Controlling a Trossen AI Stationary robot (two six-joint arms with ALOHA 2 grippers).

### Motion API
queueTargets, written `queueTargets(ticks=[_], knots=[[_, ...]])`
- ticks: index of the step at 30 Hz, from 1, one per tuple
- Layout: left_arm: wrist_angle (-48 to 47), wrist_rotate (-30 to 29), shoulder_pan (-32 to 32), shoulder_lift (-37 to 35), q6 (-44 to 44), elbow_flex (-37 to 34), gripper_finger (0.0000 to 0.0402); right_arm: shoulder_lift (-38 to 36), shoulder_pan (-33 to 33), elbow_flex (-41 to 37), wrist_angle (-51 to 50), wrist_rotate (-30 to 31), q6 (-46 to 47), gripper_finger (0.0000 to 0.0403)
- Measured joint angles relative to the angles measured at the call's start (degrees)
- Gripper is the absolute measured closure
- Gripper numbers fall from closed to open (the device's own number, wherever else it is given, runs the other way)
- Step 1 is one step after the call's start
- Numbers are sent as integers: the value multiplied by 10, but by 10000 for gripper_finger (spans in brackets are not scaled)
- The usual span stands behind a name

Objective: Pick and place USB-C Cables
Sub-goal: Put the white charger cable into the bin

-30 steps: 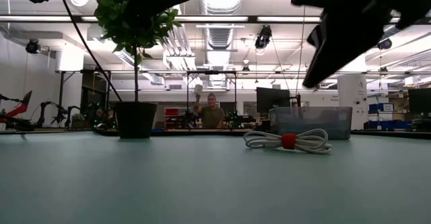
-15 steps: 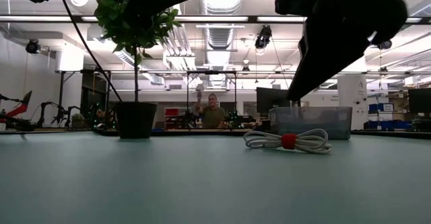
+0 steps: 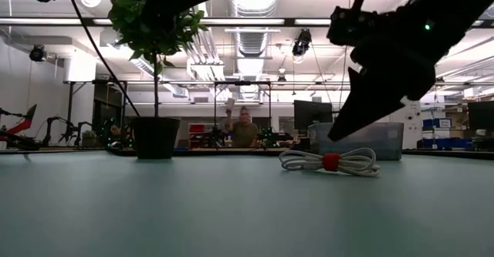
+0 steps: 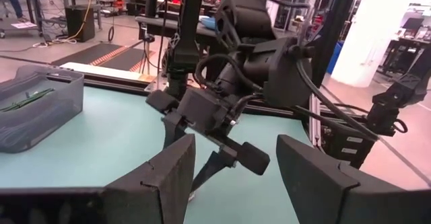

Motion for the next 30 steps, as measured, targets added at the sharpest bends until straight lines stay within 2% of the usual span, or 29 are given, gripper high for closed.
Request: queueTargets(ticks=[5, 22, 30], knots=[[0, 0, 0, 5, -1, -1, 208, 0, -1, -33, 72, -1, 10, 182], [0, -16, 0, 8, -3, 0, 208, 0, -14, -89, 119, -5, 45, 209], [0, -16, 0, 7, -4, 0, 208, 0, -39, -98, 174, -5, -9, 220]])
